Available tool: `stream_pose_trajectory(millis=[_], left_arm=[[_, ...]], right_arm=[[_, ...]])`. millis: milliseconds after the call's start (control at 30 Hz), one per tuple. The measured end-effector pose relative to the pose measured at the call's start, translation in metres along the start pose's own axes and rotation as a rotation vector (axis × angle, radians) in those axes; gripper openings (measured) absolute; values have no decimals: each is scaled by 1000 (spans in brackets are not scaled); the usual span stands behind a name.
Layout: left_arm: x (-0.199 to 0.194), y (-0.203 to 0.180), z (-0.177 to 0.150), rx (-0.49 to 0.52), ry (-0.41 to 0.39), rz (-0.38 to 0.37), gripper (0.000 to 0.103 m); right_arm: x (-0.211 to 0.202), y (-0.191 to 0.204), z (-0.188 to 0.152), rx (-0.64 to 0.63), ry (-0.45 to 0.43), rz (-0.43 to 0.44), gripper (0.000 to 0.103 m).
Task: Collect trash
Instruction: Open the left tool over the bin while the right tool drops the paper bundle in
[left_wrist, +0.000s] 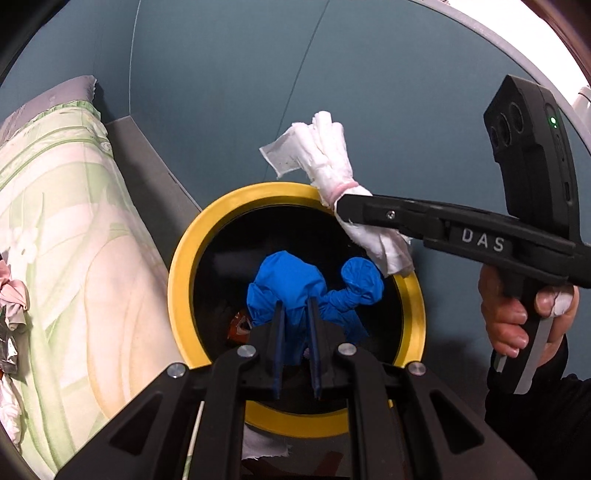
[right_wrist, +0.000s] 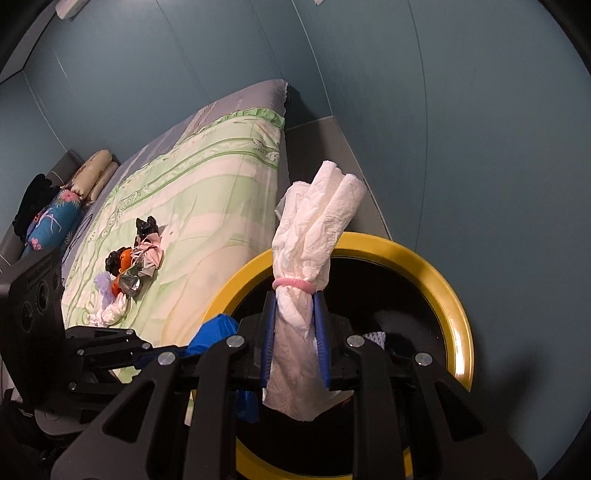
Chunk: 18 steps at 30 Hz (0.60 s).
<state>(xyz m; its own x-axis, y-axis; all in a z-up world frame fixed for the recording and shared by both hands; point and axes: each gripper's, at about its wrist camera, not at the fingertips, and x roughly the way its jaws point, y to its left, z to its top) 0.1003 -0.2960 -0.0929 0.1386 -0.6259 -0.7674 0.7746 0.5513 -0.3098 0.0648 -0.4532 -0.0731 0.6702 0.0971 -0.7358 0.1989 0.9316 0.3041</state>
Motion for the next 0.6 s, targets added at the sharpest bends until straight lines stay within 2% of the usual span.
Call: stream_pose_trajectory(millis=[100,233,333,433,600], left_arm=[[1,2,1,-10,2,-7,15],[-4,10,0,-36,-15,-14,46],[-12,14,-3,-61,-40,-9,63],[-23,23,-1,-81,-73,5,69],[-47,45,1,-127,-129,69,79]], right_arm=[[-1,-2,2,9,-4,-19,24],[-6,-10,4,37,-23,-39,40],[-10,-16,6,56,-38,-53,41],[-16,-16,8,49,-67,-61,41],[-25,4,13,-2,-124,-15,47]])
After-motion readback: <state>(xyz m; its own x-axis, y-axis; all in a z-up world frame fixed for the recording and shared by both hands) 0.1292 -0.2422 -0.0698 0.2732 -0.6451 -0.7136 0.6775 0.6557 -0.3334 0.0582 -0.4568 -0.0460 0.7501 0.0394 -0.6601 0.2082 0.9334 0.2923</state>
